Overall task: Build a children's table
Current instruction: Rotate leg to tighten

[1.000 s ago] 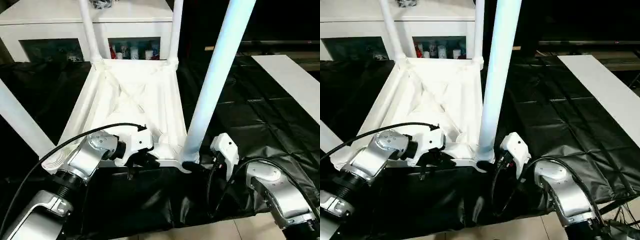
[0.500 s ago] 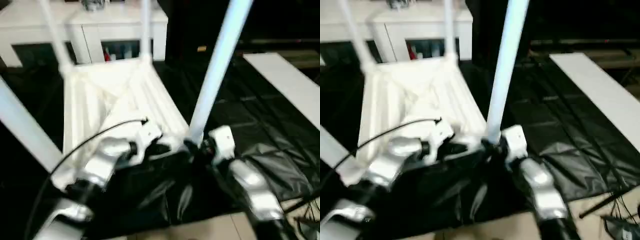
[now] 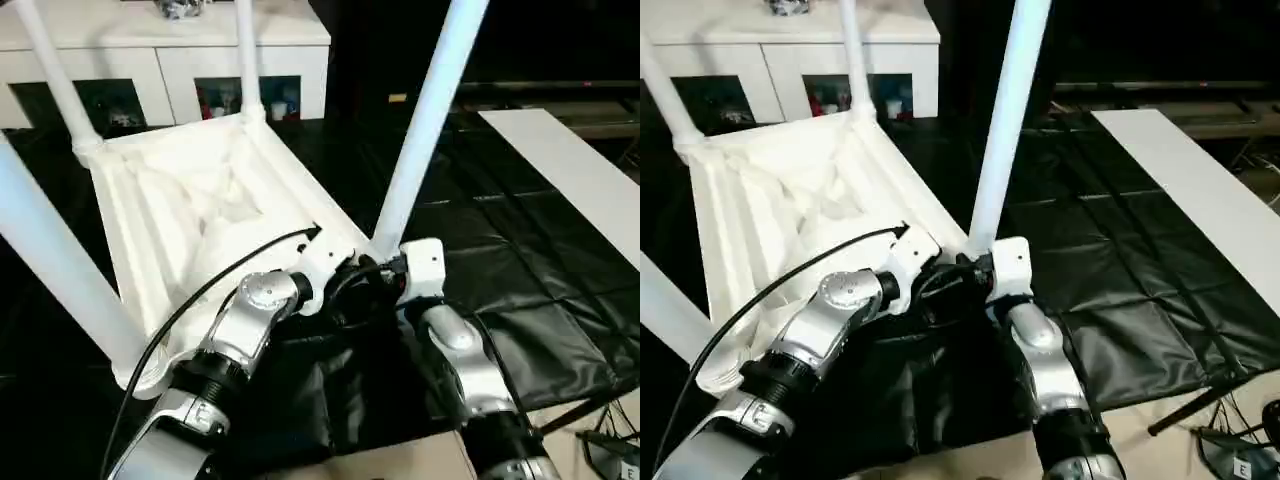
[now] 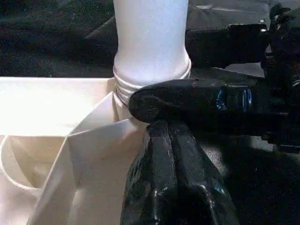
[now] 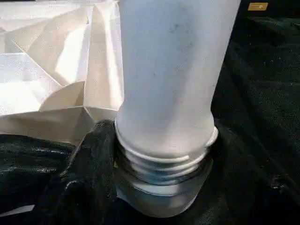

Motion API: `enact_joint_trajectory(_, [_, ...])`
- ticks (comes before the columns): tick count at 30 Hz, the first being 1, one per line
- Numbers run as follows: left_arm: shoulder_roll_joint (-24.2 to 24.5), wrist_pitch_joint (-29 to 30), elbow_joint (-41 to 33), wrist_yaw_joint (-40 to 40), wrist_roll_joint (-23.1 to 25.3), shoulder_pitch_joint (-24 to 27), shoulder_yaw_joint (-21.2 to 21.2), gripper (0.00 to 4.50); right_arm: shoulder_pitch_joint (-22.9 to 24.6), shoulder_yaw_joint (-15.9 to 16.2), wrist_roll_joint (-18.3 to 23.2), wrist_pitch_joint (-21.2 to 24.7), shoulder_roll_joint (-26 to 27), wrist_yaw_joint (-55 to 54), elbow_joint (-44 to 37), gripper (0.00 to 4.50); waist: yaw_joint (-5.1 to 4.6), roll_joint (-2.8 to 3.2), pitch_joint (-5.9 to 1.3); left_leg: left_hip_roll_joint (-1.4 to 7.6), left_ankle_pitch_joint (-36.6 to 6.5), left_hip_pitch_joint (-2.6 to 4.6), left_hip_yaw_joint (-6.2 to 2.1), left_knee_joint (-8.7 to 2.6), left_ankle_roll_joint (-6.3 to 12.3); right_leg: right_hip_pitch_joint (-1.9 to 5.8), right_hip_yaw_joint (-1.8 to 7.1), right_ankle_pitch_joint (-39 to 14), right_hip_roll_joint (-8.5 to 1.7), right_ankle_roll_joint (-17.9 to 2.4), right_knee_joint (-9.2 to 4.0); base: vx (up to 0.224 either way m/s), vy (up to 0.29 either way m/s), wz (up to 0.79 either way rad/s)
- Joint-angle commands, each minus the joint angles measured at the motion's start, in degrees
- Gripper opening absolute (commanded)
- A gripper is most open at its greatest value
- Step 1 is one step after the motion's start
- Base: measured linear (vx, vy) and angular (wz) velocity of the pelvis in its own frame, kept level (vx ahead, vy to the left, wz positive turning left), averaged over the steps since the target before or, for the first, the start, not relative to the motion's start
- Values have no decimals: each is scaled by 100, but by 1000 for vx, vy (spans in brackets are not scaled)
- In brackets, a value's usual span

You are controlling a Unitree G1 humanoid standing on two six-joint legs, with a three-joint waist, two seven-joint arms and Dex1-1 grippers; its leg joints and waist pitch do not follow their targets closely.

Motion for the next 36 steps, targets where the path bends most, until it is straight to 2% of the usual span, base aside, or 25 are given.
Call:
enact_joint_trajectory(1, [59,-103,-162,-92,42,104,-178,0,219,91,206,194,108,188,-494,342,57,34,-262,380,-637,-8,-128,-515,373,246,249,-179,-485,-1601,-376,0,0,0])
enact_joint_trajectory(2, [106,-41,-348,-132,-51,141,-101,0,334,59,209,276,53,159,-752,345,71,30,-265,381,-577,-3,-126,-512,391,252,249,-57,-480,-1595,-367,0,0,0])
enact_joint_trajectory(3, [130,35,-474,-168,-117,168,-39,0,406,45,189,324,16,131,-909,350,95,28,-278,381,-347,-11,-120,-496,449,260,248,356,-473,-1632,-315,0,0,0])
enact_joint_trajectory(4, [199,153,-662,-284,-200,210,8,0,517,37,275,402,-32,218,-1153,372,101,29,-292,372,-264,-9,-119,-486,472,272,248,491,-473,-1654,-295,0,0,0])
enact_joint_trajectory(5, [250,226,-790,-365,-252,239,34,33,593,31,344,453,-63,289,-1321,385,130,28,-308,365,-74,-27,-114,-464,557,285,253,759,-481,-1675,-268,0,0,0])
enact_joint_trajectory(6, [309,323,-926,-417,-289,271,65,41,677,27,351,479,-112,319,-1501,386,138,34,-315,366,54,-32,-109,-450,623,269,246,942,-472,-1710,-248,0,0,0])
enact_joint_trajectory(8, [504,531,-1268,-612,-358,358,89,41,920,22,418,601,-318,471,-2031,386,158,23,-303,366,143,-38,-102,-445,691,267,248,1064,-467,-1722,-241,0,0,0])
enact_joint_trajectory(9, [504,531,-1268,-612,-358,358,89,46,920,22,418,601,-318,471,-2031,387,168,34,-293,372,87,-35,-100,-450,711,256,239,972,-470,-1716,-249,0,0,0])
enact_joint_trajectory(10, [633,674,-1499,-783,-437,423,74,76,1094,-64,610,799,-417,552,-2450,387,161,33,-274,372,-51,-29,-99,-468,684,255,239,761,-463,-1700,-273,0,0,0])
enact_joint_trajectory(12, [708,775,-1612,-857,-494,447,67,84,1213,-115,683,936,-568,655,-2750,387,172,44,-262,389,-211,-12,-101,-486,614,233,238,503,-457,-1666,-290,0,0,0])
enact_joint_trajectory(13, [762,844,-1632,-924,-501,446,36,87,1272,-138,709,1031,-659,731,-2893,387,168,40,-248,376,-388,-13,-96,-497,508,228,246,228,-450,-1614,-319,0,0,0])
enact_joint_trajectory(14, [799,899,-1649,-972,-504,446,13,101,1311,-155,728,1101,-716,783,-2989,387,168,40,-248,376,-388,-13,-96,-497,508,228,246,228,-450,-1614,-319,0,0,0])
enact_joint_trajectory(16, [887,909,-1475,-1030,-416,400,-73,125,1362,-179,680,1164,-974,964,-3089,387,165,66,-244,366,-536,-6,-100,-506,365,216,250,1,-442,-1538,-342,0,0,0])
enact_joint_trajectory(17, [905,925,-1414,-1027,-382,377,-95,128,1369,-202,684,1217,-1065,1025,-3110,387,168,79,-247,359,-521,-7,-102,-503,348,220,252,19,-440,-1525,-344,0,0,0])
enact_joint_trajectory(19, [918,1020,-1338,-1048,-373,344,-114,146,1371,-236,659,1257,-1215,1116,-3124,387,172,63,-254,349,-457,-17,-100,-494,329,238,256,130,-442,-1505,-335,0,0,0])
enact_joint_trajectory(20, [926,1113,-1336,-1083,-394,330,-128,160,1370,-271,668,1303,-1307,1140,-3144,387,177,93,-261,341,-366,-21,-103,-484,333,241,258,258,-442,-1515,-317,0,0,0])
enact_joint_trajectory(22, [909,1170,-1257,-991,-364,275,-158,167,1350,-377,725,1433,-1469,1156,-3175,387,187,66,-274,342,-219,-24,-101,-466,373,265,256,512,-443,-1569,-298,0,0,0])
enact_joint_trajectory(24, [881,1105,-1004,-878,-249,164,-205,167,1297,-470,770,1498,-1604,1210,-3154,387,199,78,-278,331,-131,-18,-94,-448,441,260,253,640,-435,-1613,-294,0,0,0])
enact_joint_trajectory(27, [861,1112,-792,-839,-191,67,-231,167,1265,-462,751,1519,-1725,1304,-3137,387,231,80,-278,332,-134,-28,-97,-441,495,280,253,558,-455,-1639,-301,0,0,0])
enact_joint_trajectory(30, [846,1257,-681,-953,-269,-9,-252,132,1244,-455,759,1557,-1849,1410,-3119,387,250,91,-271,338,-217,-15,-98,-445,483,264,248,356,-453,-1635,-315,0,0,0])
enact_joint_trajectory(32, [895,1305,-709,-1081,-265,-8,-325,128,1237,-433,741,1570,-1897,1455,-3115,387,256,83,-272,340,-200,-20,-99,-445,480,272,249,367,-453,-1650,-311,0,0,0])
enact_joint_trajectory(33, [963,1429,-750,-1218,-252,4,-418,101,1226,-404,722,1577,-1969,1512,-3104,387,259,85,-273,342,-190,-18,-99,-444,483,272,248,365,-454,-1653,-308,0,0,0])
enact_joint_trajectory(36, [1095,1606,-891,-1424,-209,63,-560,81,1185,-429,726,1584,-2020,1539,-3047,387,261,85,-280,343,-114,-14,-99,-438,515,270,246,455,-455,-1670,-293,0,0,0])
